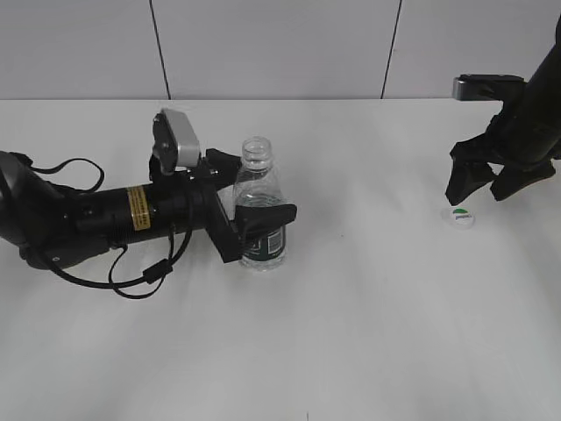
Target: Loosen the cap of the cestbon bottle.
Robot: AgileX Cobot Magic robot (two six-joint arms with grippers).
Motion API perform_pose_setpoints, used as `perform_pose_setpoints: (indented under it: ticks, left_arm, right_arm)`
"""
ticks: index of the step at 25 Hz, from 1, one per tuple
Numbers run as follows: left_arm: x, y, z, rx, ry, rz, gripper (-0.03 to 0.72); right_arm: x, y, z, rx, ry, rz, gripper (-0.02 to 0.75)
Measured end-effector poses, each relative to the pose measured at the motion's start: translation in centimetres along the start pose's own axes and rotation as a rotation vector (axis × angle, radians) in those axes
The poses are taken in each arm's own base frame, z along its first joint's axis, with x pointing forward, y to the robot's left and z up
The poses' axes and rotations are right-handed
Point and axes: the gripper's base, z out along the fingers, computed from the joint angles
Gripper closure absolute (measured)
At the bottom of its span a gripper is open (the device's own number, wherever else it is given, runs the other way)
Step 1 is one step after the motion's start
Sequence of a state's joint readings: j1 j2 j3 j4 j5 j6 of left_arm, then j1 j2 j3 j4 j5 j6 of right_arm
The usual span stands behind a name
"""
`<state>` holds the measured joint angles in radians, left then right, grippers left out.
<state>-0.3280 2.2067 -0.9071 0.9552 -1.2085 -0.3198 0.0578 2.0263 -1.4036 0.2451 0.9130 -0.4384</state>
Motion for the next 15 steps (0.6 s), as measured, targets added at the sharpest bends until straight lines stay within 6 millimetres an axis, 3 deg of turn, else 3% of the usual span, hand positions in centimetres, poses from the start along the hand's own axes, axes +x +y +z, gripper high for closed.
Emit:
perform_pose_setpoints:
  ticks: [15]
  left_arm:
    - [-7.2,0.4,-1.1,-0.073,-0.152,0.014,0.102]
  right_arm:
    - [0.1,0.0,0.0,-0.004,0.008,0.000,0.152]
